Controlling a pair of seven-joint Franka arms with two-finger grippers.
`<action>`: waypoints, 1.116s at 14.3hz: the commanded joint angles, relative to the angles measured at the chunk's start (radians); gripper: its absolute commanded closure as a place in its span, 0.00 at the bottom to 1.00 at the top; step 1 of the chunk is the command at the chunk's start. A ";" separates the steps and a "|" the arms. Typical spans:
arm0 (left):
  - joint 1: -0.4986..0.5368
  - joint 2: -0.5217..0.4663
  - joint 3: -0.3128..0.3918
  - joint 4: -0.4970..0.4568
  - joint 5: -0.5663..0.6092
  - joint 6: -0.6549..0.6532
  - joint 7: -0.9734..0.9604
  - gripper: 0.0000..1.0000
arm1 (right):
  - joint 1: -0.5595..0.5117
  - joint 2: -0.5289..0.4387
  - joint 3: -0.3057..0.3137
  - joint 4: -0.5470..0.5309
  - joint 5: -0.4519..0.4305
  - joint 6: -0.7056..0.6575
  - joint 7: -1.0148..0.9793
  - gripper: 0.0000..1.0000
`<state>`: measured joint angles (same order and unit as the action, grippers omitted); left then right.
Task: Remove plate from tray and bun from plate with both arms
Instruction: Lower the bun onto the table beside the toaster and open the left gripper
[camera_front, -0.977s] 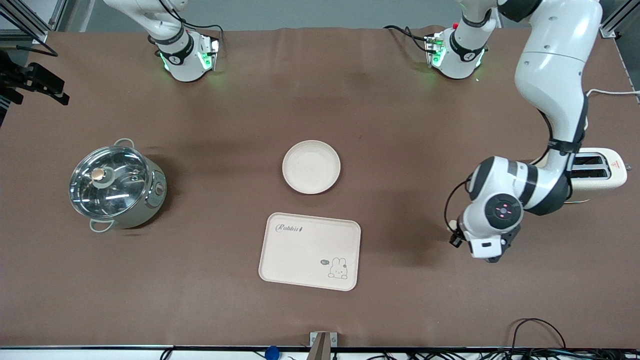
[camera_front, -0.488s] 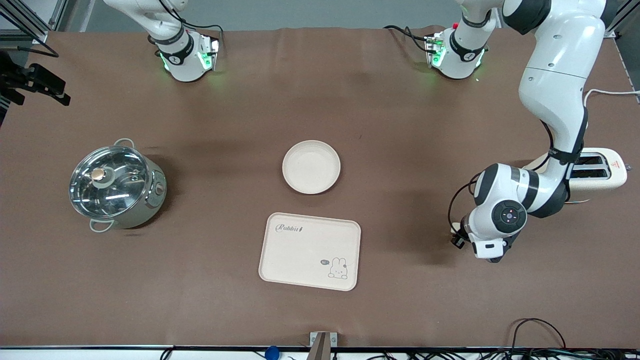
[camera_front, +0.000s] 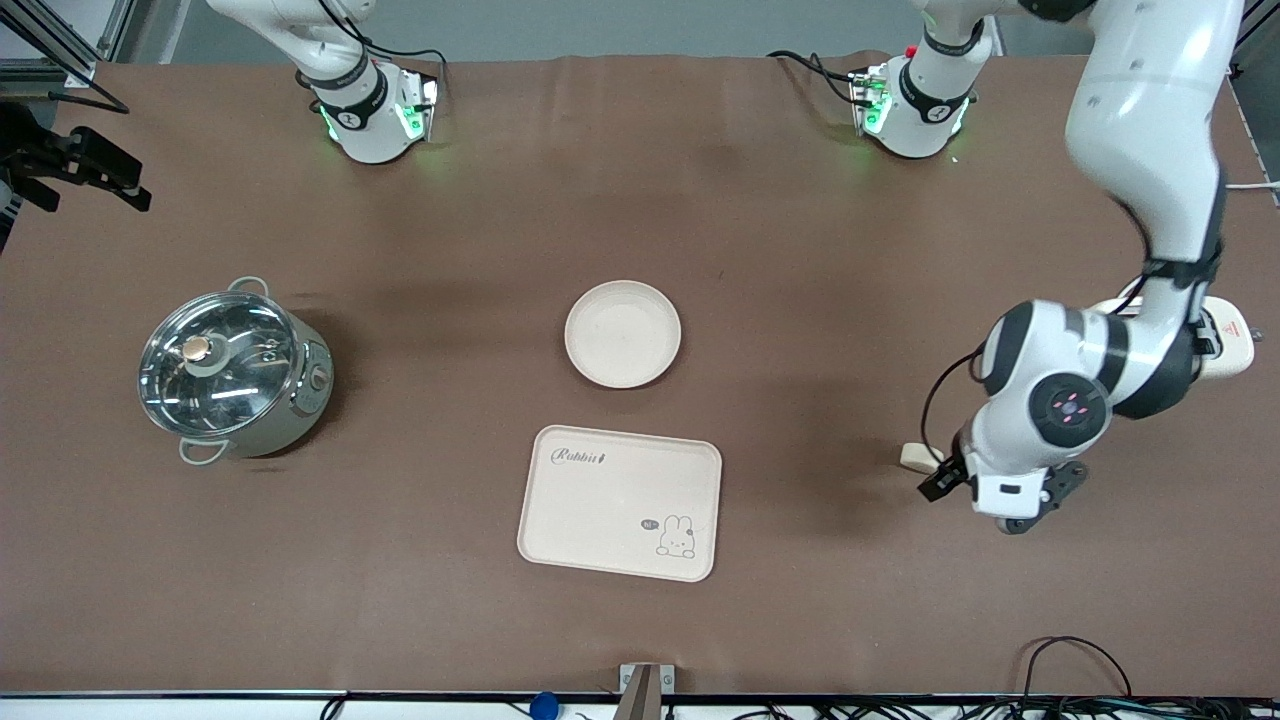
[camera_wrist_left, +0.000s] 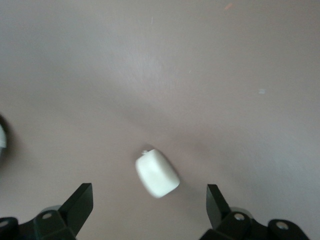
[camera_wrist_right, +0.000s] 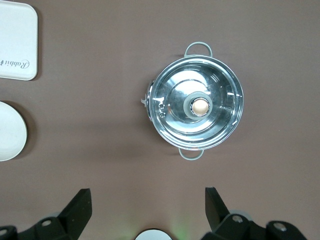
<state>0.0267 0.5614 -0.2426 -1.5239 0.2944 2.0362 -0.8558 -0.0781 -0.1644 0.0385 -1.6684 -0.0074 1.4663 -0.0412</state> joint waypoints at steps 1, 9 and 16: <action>0.021 -0.171 -0.011 -0.041 -0.052 -0.108 0.173 0.00 | -0.005 -0.006 -0.002 -0.007 0.014 0.003 0.014 0.00; 0.032 -0.487 0.026 -0.028 -0.216 -0.379 0.673 0.00 | 0.001 -0.006 -0.002 -0.008 0.014 -0.003 0.014 0.00; -0.019 -0.687 0.101 -0.110 -0.319 -0.519 0.776 0.00 | -0.002 -0.006 -0.002 -0.008 0.014 -0.003 0.014 0.00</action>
<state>0.0199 -0.0716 -0.1577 -1.5729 -0.0050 1.5111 -0.1169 -0.0782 -0.1641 0.0369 -1.6703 -0.0067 1.4646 -0.0412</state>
